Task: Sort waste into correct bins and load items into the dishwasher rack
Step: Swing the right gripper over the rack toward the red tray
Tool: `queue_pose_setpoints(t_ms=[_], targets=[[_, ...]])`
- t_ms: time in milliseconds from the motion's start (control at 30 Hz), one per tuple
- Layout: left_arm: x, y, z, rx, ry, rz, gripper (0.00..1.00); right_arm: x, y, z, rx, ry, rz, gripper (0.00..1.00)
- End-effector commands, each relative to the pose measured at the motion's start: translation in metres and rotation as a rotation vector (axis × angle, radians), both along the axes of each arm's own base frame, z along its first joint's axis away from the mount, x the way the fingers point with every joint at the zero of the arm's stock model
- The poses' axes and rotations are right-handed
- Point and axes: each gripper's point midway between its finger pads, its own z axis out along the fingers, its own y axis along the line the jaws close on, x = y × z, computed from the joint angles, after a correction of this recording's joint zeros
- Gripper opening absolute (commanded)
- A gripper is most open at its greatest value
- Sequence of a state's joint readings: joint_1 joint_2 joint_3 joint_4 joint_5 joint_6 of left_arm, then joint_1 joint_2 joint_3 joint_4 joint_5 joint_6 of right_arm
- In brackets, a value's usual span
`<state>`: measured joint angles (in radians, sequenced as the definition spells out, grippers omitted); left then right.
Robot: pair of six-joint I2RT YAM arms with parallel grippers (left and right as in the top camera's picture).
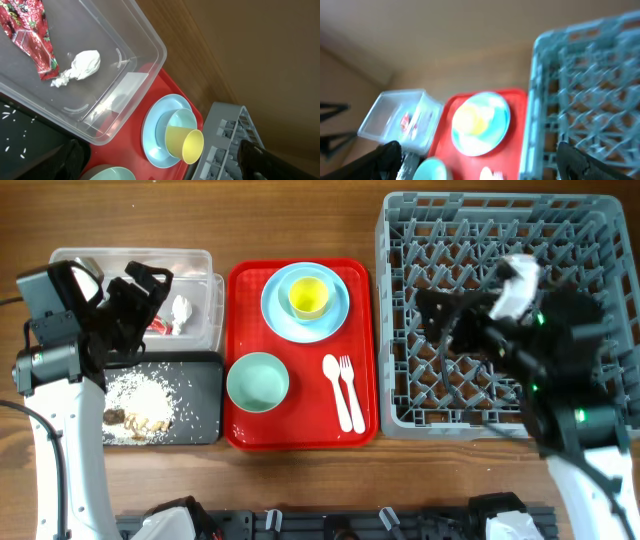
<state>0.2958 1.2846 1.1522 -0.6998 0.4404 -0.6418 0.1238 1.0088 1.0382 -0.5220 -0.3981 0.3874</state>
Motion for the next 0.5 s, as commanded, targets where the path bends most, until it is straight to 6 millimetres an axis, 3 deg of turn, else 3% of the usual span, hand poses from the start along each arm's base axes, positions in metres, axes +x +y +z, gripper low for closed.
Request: queue_pose_setpoints(t_ms=[0,133,233,300,467], targets=[[0.001,0.000,0.005,-0.003,-0.016,-0.008,1.00,-0.007,0.036,-0.003,0.073,0.056,0.199,1.00],[0.001,0.000,0.005,-0.003,-0.016,-0.008,1.00,-0.023,0.064,-0.007,0.173,0.121,0.379,1.00],[0.001,0.000,0.005,-0.003,-0.016,-0.008,1.00,-0.037,0.084,-0.009,0.152,0.096,0.511,0.97],[0.001,0.000,0.005,-0.003,-0.016,-0.008,1.00,-0.041,0.092,-0.018,0.113,0.112,0.519,0.85],[0.001,0.000,0.005,-0.003,-0.016,-0.008,1.00,-0.047,0.100,-0.061,-0.080,0.233,0.396,0.51]])
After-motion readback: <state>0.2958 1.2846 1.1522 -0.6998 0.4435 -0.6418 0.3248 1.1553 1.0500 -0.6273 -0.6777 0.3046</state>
